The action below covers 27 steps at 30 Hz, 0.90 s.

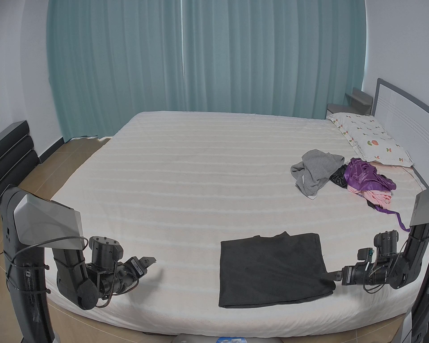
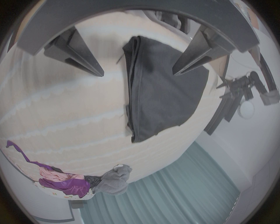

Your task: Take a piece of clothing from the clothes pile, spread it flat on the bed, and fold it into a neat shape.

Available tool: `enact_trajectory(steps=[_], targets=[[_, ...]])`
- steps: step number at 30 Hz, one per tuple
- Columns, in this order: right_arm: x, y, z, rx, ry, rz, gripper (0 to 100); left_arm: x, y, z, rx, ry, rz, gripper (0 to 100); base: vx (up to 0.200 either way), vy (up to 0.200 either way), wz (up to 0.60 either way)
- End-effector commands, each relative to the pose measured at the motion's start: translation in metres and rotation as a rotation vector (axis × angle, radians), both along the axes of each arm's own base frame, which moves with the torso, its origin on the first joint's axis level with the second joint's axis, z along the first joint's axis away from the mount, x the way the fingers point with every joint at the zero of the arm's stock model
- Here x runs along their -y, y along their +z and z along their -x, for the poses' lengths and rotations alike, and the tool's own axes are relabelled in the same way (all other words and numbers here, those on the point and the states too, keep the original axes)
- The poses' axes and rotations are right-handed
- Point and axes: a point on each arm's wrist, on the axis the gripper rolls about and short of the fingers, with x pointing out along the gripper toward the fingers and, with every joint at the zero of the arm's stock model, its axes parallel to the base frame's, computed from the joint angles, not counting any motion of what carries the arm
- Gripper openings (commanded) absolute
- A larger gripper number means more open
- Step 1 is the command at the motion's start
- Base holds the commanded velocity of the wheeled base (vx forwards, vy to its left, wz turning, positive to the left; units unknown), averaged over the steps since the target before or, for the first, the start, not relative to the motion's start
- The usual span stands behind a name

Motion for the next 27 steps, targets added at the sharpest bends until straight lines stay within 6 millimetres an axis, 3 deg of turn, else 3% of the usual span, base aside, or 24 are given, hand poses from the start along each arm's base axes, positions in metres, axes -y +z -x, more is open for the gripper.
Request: enact_trajectory(steps=[1, 2, 8, 15, 27], targets=[[0.000, -0.001, -0.028, 0.041, -0.061, -0.049, 100, 0.000, 0.000, 0.000, 0.000, 0.001, 0.000, 100, 0.000, 0.000, 0.00], [0.000, -0.001, -0.028, 0.041, -0.061, -0.049, 100, 0.000, 0.000, 0.000, 0.000, 0.001, 0.000, 100, 0.000, 0.000, 0.00], [-0.019, -0.013, -0.077, 0.062, -0.212, -0.120, 100, 0.000, 0.000, 0.000, 0.000, -0.001, 0.000, 100, 0.000, 0.000, 0.00], [-0.038, -0.022, -0.119, 0.091, -0.307, -0.237, 100, 0.001, 0.000, 0.001, -0.003, -0.002, 0.000, 100, 0.000, 0.000, 0.00], [-0.047, -0.029, -0.138, 0.114, -0.367, -0.282, 100, 0.001, 0.000, 0.001, -0.002, -0.001, -0.001, 100, 0.000, 0.000, 0.00]])
